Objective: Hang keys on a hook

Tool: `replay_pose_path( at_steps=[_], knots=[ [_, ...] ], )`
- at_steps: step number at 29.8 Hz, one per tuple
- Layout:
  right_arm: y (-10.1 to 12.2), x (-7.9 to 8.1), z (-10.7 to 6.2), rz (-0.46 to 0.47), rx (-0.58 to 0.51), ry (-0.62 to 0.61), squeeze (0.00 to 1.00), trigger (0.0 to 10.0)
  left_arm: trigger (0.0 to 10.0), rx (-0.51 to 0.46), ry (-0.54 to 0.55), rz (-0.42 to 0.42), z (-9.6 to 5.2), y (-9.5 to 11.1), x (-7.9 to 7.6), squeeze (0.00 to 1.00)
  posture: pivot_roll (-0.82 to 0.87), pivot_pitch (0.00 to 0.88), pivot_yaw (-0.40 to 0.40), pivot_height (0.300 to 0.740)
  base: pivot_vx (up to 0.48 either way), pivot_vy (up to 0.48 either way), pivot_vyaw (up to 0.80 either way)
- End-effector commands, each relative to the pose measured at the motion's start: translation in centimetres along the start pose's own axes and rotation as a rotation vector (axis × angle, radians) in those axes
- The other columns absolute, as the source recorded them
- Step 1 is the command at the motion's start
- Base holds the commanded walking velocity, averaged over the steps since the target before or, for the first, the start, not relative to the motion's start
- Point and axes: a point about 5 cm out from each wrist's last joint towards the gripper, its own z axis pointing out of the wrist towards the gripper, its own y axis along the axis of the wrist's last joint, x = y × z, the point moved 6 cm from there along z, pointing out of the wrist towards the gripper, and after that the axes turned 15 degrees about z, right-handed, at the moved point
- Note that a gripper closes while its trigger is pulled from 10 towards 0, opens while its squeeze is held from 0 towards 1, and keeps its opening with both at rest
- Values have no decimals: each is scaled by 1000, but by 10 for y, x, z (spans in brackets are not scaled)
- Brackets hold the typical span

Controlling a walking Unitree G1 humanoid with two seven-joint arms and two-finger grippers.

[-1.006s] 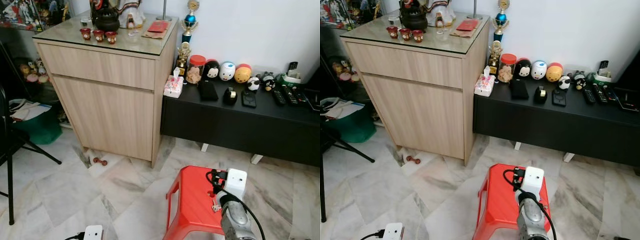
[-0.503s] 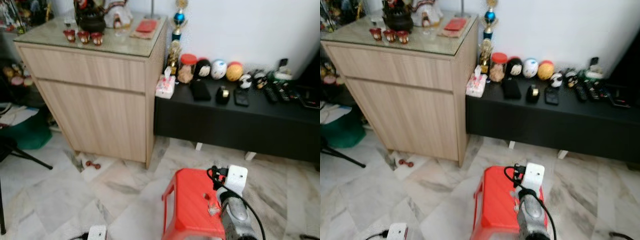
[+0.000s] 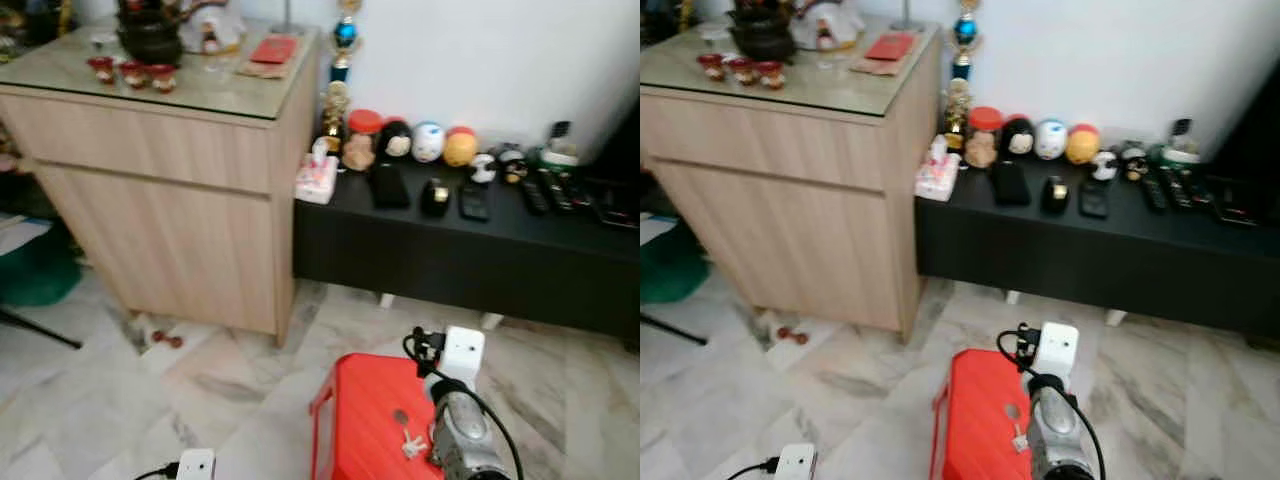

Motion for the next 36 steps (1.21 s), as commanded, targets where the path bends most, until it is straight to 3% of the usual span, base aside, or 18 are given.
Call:
replay_pose_path(
  at_steps=[1,8,26,36],
  knots=[
    [7,-8,-1,-35,-32,-14,0,10000,10000,30,-16,-2,-1,-7,-7,0,106,0,-88,740,0,0,0],
    [7,10,-3,-146,-44,91,0,10000,10000,27,-15,1,0,-6,-7,0,104,0,-88,740,0,0,0],
    [-1,11,-7,-232,-23,134,0,10000,10000,40,-18,9,-4,-15,-4,0,95,0,-86,740,0,0,0],
    [-9,6,-8,-235,17,110,0,10000,10000,33,-18,14,-2,-11,-2,0,96,0,-85,740,0,0,0]
  ],
)
